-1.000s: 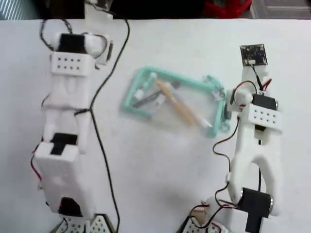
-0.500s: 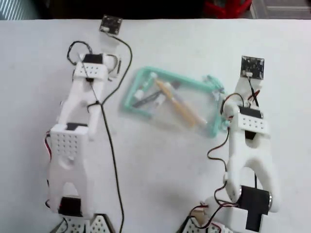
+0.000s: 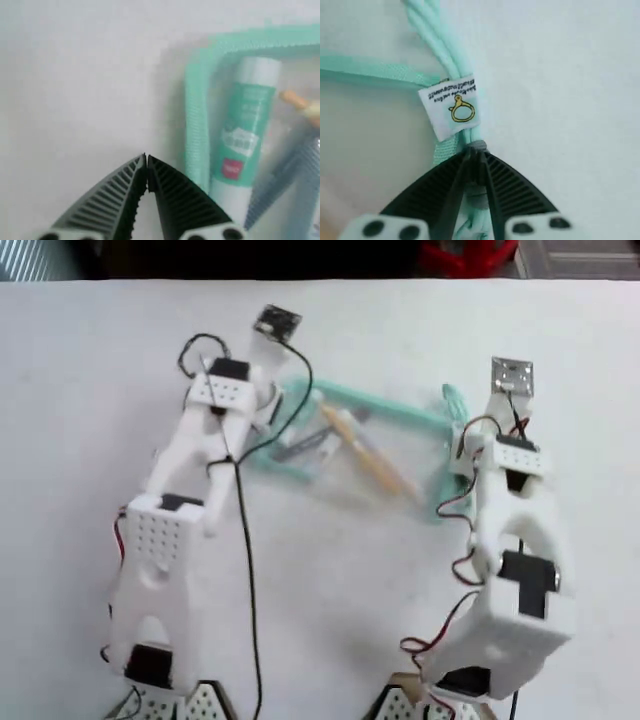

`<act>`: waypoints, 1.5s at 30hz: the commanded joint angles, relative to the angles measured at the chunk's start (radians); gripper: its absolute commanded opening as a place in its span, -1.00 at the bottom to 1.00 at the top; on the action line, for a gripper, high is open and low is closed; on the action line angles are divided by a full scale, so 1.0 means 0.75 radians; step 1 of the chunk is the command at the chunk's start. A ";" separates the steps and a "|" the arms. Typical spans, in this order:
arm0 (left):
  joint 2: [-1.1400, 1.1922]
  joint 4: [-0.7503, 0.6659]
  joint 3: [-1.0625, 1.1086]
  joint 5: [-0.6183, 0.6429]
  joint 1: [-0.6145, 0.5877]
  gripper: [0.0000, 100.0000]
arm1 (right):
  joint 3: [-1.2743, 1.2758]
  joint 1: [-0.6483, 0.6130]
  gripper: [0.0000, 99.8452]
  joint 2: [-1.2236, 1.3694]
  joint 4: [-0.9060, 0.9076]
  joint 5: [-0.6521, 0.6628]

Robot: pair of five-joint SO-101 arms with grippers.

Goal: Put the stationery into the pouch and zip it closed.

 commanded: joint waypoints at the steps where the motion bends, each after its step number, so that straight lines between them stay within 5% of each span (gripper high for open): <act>1: -0.032 0.065 -0.008 -0.010 0.089 -0.95 | -0.266 -0.003 -0.96 0.138 0.193 0.014; 6: -0.042 0.153 -0.008 -0.008 0.109 -0.95 | -0.389 -0.097 -0.96 0.222 0.310 0.045; 11: -0.042 0.256 -0.008 0.047 0.111 -0.95 | -0.397 -0.275 -0.96 0.230 0.332 0.282; 20: -0.042 0.509 -0.008 0.061 0.195 -0.95 | -0.401 -0.416 -0.96 0.230 0.386 0.301; 29: -0.238 0.708 -0.008 0.051 0.148 -0.95 | -0.417 -0.232 -0.96 0.126 0.373 0.227; 32: -0.422 0.716 -0.008 0.051 0.077 -0.95 | -0.411 -0.161 -0.96 0.107 0.283 0.070; 45: -1.132 0.706 0.192 0.061 -0.208 -0.95 | -0.827 -0.058 -0.96 0.384 0.349 -0.065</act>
